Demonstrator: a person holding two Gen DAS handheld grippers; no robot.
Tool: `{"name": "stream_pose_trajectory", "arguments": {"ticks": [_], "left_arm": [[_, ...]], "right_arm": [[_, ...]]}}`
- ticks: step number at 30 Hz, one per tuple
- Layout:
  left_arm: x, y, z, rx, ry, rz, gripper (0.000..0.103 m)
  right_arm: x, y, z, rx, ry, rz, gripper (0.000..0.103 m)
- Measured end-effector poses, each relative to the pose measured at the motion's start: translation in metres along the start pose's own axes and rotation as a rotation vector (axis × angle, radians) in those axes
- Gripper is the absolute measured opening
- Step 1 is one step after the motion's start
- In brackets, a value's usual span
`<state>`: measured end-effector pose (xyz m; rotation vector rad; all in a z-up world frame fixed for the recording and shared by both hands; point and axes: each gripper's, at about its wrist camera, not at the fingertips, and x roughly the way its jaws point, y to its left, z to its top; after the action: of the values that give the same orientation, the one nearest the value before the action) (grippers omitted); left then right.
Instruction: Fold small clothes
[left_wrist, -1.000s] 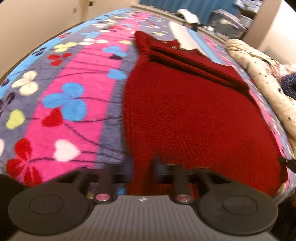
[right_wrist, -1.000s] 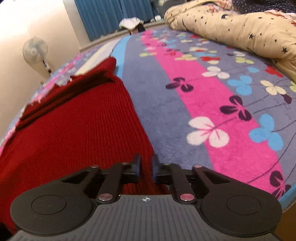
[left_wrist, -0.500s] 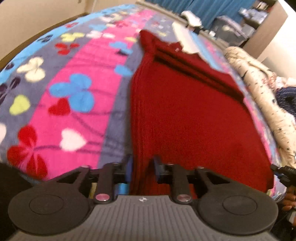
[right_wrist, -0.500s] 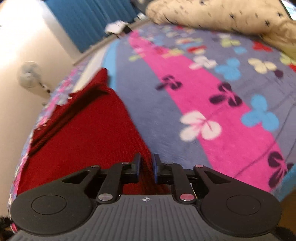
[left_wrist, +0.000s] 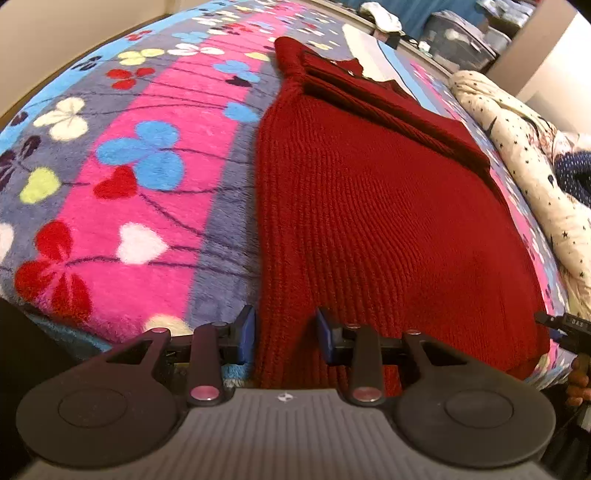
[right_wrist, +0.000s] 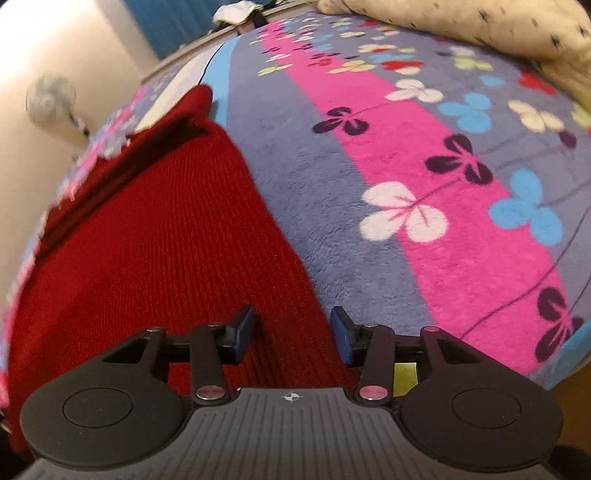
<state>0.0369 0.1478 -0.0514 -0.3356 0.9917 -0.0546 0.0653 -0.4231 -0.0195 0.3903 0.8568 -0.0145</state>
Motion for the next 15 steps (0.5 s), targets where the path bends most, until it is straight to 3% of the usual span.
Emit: {"name": "stream_pose_trajectory", "arguments": {"ticks": [1,2,3,4,9,15], "left_arm": [[0.0,-0.001,0.0,0.008,-0.001,0.001,0.038],[0.001,-0.002,-0.001,0.014,-0.002,0.001,0.034],[0.0,-0.002,-0.001,0.018,-0.004,-0.005,0.024],[0.0,-0.002,-0.001,0.024,-0.009,-0.013,0.017],[-0.009,-0.008,0.002,0.067,-0.059,-0.06,0.011],[-0.049,-0.012,0.015,0.097,-0.216,-0.121,0.01]], "right_arm": [[0.0,0.004,-0.001,-0.025,-0.001,-0.013,0.048],[0.0,0.007,-0.002,-0.047,-0.007,-0.028,0.039],[0.0,0.009,-0.003,-0.061,-0.014,-0.029,0.021],[-0.002,0.011,-0.003,-0.073,-0.024,-0.02,0.013],[-0.014,0.013,0.002,-0.061,-0.116,0.011,0.011],[-0.061,-0.003,0.021,0.018,-0.286,0.16,0.009]]}}
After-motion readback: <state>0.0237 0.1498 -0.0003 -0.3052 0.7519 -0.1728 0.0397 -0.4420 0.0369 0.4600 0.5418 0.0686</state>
